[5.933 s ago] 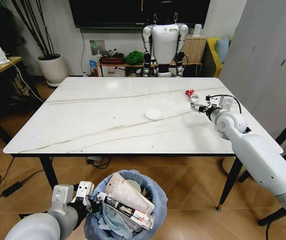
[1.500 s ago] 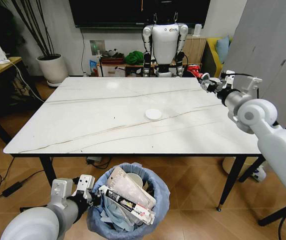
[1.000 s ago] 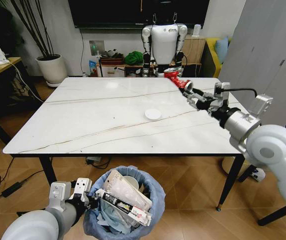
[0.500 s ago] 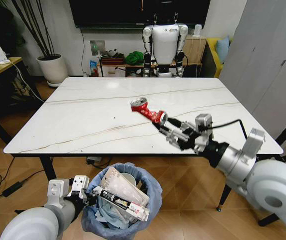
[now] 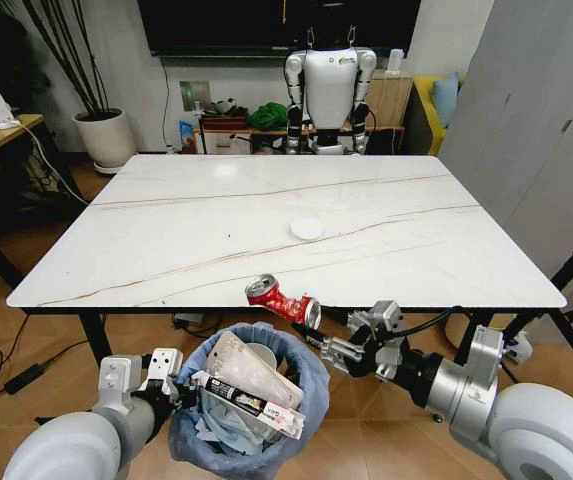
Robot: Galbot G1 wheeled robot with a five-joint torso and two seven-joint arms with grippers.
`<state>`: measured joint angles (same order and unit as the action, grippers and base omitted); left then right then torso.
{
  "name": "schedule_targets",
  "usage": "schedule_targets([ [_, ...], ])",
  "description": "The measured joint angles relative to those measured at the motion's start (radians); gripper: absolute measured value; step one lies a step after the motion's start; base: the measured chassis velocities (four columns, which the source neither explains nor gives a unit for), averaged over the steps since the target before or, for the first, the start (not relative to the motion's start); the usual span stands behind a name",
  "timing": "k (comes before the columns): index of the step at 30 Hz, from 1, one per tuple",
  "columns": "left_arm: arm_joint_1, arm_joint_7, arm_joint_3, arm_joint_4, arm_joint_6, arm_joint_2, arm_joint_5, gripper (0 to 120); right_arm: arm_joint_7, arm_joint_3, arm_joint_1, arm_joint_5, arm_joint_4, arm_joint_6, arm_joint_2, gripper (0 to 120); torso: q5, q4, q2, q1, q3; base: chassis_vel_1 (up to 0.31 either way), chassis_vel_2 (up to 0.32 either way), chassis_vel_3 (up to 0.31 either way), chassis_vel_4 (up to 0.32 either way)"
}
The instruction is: Pick up the trash bin and place the trash from the table into it.
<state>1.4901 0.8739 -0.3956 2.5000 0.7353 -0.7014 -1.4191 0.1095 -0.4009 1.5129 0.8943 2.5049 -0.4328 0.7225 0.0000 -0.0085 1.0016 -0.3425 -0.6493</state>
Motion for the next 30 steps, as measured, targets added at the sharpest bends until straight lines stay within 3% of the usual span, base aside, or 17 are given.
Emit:
schedule_targets([
  [9, -0.023, 0.014, 0.014, 0.000, 0.000, 0.001, -0.018, 0, 0.078, -0.013, 0.134, -0.158, -0.003, -0.010, 0.026, 49, 0.0000, -0.0001, 0.000, 0.000, 0.000, 0.000, 0.000, 0.000, 0.000],
  [12, -0.027, 0.014, 0.020, 0.000, 0.000, 0.001, -0.020, 0, 0.110, -0.031, 0.195, -0.219, -0.003, -0.015, 0.035, 64, 0.0000, -0.0002, 0.000, 0.000, 0.000, 0.000, 0.000, 0.000, 0.000],
  [17, -0.026, 0.013, 0.021, 0.000, 0.000, 0.005, -0.022, 0, 0.128, -0.060, 0.225, -0.243, -0.004, -0.031, 0.044, 77, 0.0000, -0.0001, 0.000, 0.000, 0.000, 0.000, 0.000, 0.000, 0.000],
  [20, -0.026, 0.008, 0.024, 0.000, 0.000, 0.006, -0.022, 0, 0.142, -0.101, 0.254, -0.267, -0.004, -0.017, 0.057, 98, 0.0001, -0.0001, 0.000, 0.000, 0.000, 0.000, 0.000, 0.000, 0.000],
  [26, -0.024, -0.001, 0.025, 0.000, 0.000, 0.006, -0.018, 0, 0.139, -0.162, 0.265, -0.269, -0.004, -0.010, 0.061, 100, 0.0000, -0.0001, 0.000, 0.000, 0.000, 0.000, 0.000, 0.000, 0.000],
  [30, -0.011, -0.012, 0.023, 0.000, 0.000, 0.006, -0.003, 0, 0.074, -0.223, 0.213, -0.172, -0.005, -0.003, 0.065, 100, 0.0001, -0.0001, 0.000, 0.000, 0.000, 0.000, 0.000, 0.000, 0.000],
])
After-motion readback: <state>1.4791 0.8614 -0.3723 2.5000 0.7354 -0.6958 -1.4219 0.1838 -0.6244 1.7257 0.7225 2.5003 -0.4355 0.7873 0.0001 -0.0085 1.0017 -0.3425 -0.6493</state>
